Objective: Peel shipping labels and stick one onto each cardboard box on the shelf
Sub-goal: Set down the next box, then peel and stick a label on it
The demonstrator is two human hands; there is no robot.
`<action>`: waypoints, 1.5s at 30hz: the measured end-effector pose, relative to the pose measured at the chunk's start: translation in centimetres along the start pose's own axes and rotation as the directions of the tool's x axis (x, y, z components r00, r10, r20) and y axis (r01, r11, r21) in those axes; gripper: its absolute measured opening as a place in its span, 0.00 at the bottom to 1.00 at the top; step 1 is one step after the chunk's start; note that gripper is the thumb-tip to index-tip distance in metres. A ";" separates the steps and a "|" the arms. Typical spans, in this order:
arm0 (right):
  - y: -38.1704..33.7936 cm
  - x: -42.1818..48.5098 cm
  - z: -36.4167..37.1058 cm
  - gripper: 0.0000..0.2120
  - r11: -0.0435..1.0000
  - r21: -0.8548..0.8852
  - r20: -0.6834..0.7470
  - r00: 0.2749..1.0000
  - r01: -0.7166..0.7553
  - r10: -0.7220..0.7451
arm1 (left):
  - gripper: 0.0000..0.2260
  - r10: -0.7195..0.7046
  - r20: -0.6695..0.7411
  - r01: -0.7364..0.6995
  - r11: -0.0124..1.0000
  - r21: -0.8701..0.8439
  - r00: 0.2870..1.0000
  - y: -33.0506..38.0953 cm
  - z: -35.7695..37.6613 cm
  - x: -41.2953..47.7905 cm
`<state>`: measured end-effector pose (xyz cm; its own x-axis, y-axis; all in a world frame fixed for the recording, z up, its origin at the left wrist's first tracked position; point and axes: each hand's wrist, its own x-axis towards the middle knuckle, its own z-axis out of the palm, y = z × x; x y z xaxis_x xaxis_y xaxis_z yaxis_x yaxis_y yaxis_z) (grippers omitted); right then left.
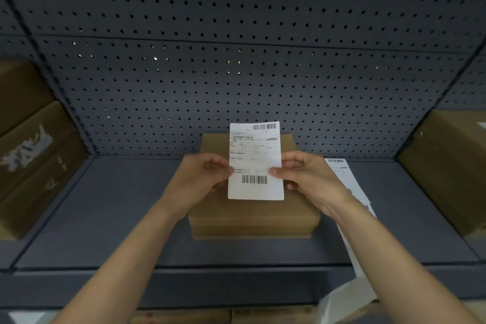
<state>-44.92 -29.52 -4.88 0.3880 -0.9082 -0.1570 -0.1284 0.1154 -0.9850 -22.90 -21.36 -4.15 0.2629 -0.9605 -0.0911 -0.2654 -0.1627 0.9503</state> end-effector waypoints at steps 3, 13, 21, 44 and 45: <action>0.0 0.3 0.2 0.15 0.999 -0.053 0.011 1.000 -0.005 0.006 | 0.04 0.014 0.042 -0.015 1.000 0.027 0.999 -0.4 -0.1 0.5; 0.7 0.9 0.1 0.15 0.990 -0.139 -0.004 1.000 -0.009 0.009 | 0.06 0.026 0.051 -0.035 0.985 0.170 0.998 -1.9 0.3 1.5; 1.1 1.2 0.2 0.14 0.990 -0.138 0.001 1.000 0.002 -0.002 | 0.08 0.027 0.031 -0.033 0.980 0.199 0.999 -2.3 0.6 1.7; 2.2 1.0 0.1 0.18 0.976 -0.200 0.000 0.996 0.083 -0.085 | 0.14 0.049 -0.014 -0.044 0.961 0.275 0.999 -3.0 1.7 1.4; 2.2 1.1 0.1 0.18 0.974 -0.209 0.002 0.996 0.087 -0.088 | 0.14 0.050 -0.014 -0.044 0.959 0.281 0.999 -3.1 1.7 1.4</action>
<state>-44.75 -30.19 -7.26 0.3995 -0.9141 -0.0694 -0.2825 -0.0508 -0.9579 -23.32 -22.58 -7.68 0.2618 -0.9643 -0.0390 -0.5269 -0.1767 0.8314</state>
